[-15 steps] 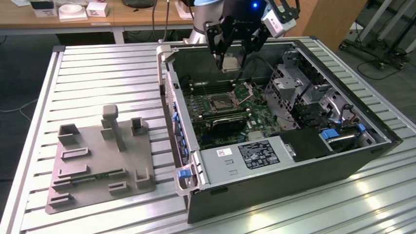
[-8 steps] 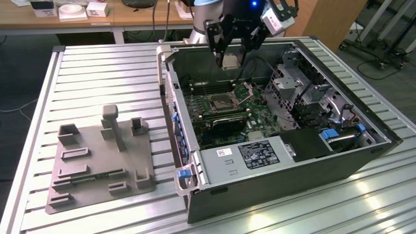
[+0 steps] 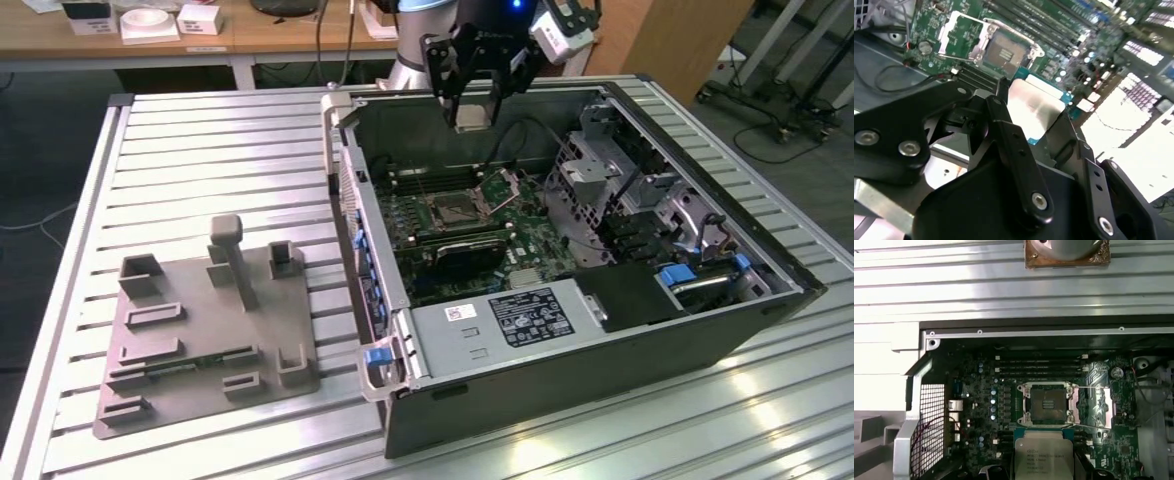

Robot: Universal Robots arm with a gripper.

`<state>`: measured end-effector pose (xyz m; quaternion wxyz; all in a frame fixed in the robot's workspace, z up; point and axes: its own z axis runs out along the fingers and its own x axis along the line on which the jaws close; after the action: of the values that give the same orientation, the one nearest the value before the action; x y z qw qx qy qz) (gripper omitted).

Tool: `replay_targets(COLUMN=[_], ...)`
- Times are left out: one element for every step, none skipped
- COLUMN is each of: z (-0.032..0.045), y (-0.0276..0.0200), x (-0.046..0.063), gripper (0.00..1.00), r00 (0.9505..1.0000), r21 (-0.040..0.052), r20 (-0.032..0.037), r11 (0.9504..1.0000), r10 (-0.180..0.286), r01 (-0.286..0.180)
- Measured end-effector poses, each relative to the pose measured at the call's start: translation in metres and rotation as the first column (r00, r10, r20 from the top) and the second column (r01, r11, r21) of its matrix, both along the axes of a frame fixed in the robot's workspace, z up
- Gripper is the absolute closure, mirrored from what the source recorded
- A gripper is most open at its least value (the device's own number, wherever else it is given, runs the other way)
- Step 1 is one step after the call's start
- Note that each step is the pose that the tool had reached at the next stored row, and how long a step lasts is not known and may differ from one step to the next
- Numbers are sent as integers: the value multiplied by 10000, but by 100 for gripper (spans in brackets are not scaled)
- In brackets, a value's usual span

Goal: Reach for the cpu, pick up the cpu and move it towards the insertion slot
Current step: 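Pick up the cpu and move it towards the insertion slot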

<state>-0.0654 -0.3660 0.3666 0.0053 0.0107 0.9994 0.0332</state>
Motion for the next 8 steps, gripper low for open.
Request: replay_targets(z=[-18,-38,-56,-73,-91,-106,-119,-129], y=[14,27,37,46,57,81,109,140], x=[12,25,35,45,52,55,58,61], gripper=[46,46,46,46,46,46,46,46], r00=[10000,10000,10000,9999,9999,9999,9999,9998], r21=[1,1,1,1,0,1,2,1], r20=[-19,-39,-60,-83,-110,-132,-144,-152], r11=[10000,10000,10000,10000,10000,10000,10000,10000], r10=[-6,-18,-34,-56,-79,-85,-84,-84], r01=[6,18,34,56,79,85,84,84])
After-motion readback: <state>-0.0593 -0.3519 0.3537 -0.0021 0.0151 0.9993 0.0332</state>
